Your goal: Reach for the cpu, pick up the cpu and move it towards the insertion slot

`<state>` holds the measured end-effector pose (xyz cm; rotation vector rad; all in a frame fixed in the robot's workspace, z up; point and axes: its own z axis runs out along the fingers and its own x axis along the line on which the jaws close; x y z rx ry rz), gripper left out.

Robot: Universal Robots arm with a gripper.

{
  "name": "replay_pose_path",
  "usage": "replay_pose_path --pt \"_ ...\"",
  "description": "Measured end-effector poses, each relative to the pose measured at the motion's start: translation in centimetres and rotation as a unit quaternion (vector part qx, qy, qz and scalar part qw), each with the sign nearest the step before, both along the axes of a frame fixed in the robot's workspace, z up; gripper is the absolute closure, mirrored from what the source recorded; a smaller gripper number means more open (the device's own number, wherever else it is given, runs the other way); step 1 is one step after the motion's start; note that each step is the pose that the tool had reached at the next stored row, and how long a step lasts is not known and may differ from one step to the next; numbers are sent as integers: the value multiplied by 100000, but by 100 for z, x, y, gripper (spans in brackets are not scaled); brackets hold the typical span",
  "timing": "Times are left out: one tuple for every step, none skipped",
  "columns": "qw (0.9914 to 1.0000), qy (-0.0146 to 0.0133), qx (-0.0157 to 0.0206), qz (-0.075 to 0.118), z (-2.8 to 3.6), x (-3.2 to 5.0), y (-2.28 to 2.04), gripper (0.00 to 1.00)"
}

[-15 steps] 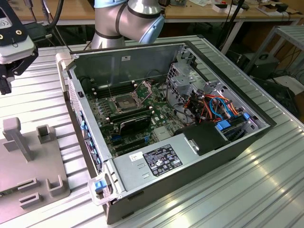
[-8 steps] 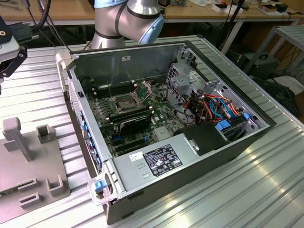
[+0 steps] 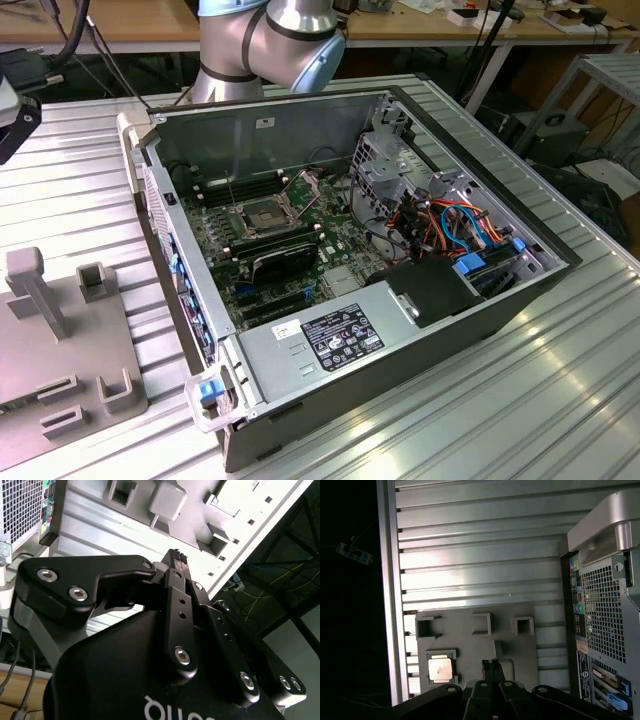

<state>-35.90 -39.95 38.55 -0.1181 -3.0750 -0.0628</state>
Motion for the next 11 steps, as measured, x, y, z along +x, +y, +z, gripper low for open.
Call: replay_pose_path --pt "100000 -3 6 -1 -1 -22 0 89" --pt "100000 -3 3 -2 -1 -35 0 89" --pt "100000 -1 -2 -4 -1 -48 0 89" --pt "100000 0 1 -2 -2 -60 0 89" --pt "100000 -1 1 2 -2 -71 0 89" --pt "100000 -2 1 -2 -2 -81 0 89" --pt "100000 -2 -2 -2 -3 -99 0 89" --pt "100000 0 -1 -1 -3 -119 0 89" --pt "100000 -4 2 -3 -4 -141 0 89" --pt "100000 1 -2 -1 -4 -173 0 89" --pt "100000 -2 3 0 -5 -196 -2 89"
